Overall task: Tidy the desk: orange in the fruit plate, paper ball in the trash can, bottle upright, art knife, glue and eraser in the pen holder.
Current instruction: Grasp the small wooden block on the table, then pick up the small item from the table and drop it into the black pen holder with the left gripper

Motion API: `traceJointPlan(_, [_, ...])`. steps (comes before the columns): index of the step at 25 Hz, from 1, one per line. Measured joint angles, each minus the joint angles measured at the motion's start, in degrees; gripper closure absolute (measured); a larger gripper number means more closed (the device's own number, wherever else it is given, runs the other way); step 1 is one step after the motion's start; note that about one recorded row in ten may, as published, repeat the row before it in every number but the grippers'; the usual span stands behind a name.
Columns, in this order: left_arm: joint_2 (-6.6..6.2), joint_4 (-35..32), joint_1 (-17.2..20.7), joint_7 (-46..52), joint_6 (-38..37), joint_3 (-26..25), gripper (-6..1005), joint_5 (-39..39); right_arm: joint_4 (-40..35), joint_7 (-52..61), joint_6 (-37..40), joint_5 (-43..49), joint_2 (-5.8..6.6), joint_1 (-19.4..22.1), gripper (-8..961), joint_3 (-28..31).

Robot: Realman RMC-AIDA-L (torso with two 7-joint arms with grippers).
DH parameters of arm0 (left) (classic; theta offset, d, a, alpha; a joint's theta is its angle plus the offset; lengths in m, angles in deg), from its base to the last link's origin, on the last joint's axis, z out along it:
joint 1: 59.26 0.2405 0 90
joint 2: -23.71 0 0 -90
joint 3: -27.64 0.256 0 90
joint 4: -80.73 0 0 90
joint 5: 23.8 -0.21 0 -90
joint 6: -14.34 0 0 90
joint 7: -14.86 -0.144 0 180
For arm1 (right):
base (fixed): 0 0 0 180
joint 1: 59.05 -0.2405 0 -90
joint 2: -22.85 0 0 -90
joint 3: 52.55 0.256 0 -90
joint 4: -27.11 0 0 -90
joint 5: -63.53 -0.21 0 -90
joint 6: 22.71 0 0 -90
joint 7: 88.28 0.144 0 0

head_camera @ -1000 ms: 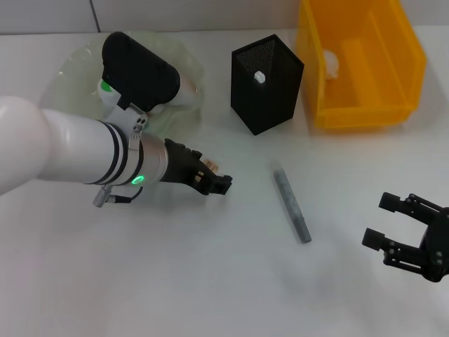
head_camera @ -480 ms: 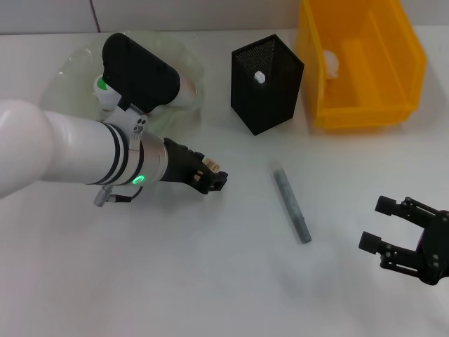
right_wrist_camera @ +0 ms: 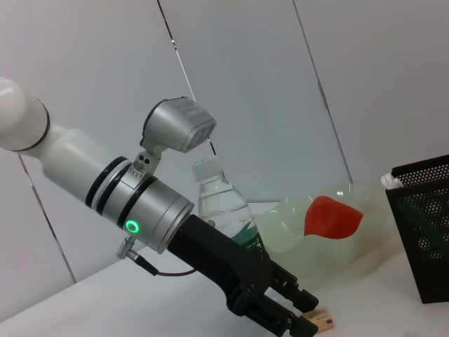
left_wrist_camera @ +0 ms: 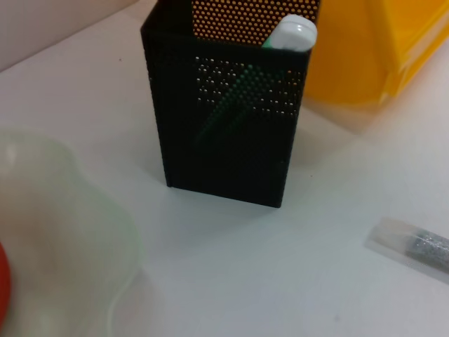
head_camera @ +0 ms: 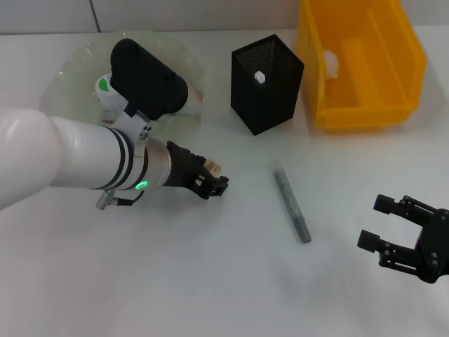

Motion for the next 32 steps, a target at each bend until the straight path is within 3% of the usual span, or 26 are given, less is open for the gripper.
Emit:
traceJointPlan(13, [0.00,0.52,-0.40,-0.84,-0.33,0.27,614,-0.07,0.00,0.97,0.06,0.45,0.07,-0.09,136,-0.09])
traceJointPlan(16, [0.00,0.25,-0.31,-0.87,-0.43,0.29,672,-0.08,0.00,1.36,0.18,0.68,0.09,-0.14,136,-0.09])
traceJointPlan(19, [0.00,-2.04,0.20,-0.88,-0.97,0.63,730,0.17,0.00,1.50,0.59,0.70,0.09,-0.14,136,0.09])
traceJointPlan(28, [-0.10,-8.81,1.45,-1.04,-2.94,1.82,730,0.58,0.00,1.51,0.63,0.70,0.09,0.22,137,0.44])
traceJointPlan(29, [-0.18,-15.88,3.77,-2.39,-3.24,2.07,730,1.56,0.00,1.51,0.63,0.70,0.09,0.24,137,0.44])
traceJointPlan(32, [-0.19,-19.03,5.09,-3.49,-2.46,2.07,732,2.55,0.00,1.51,0.63,0.70,0.09,0.23,137,0.44])
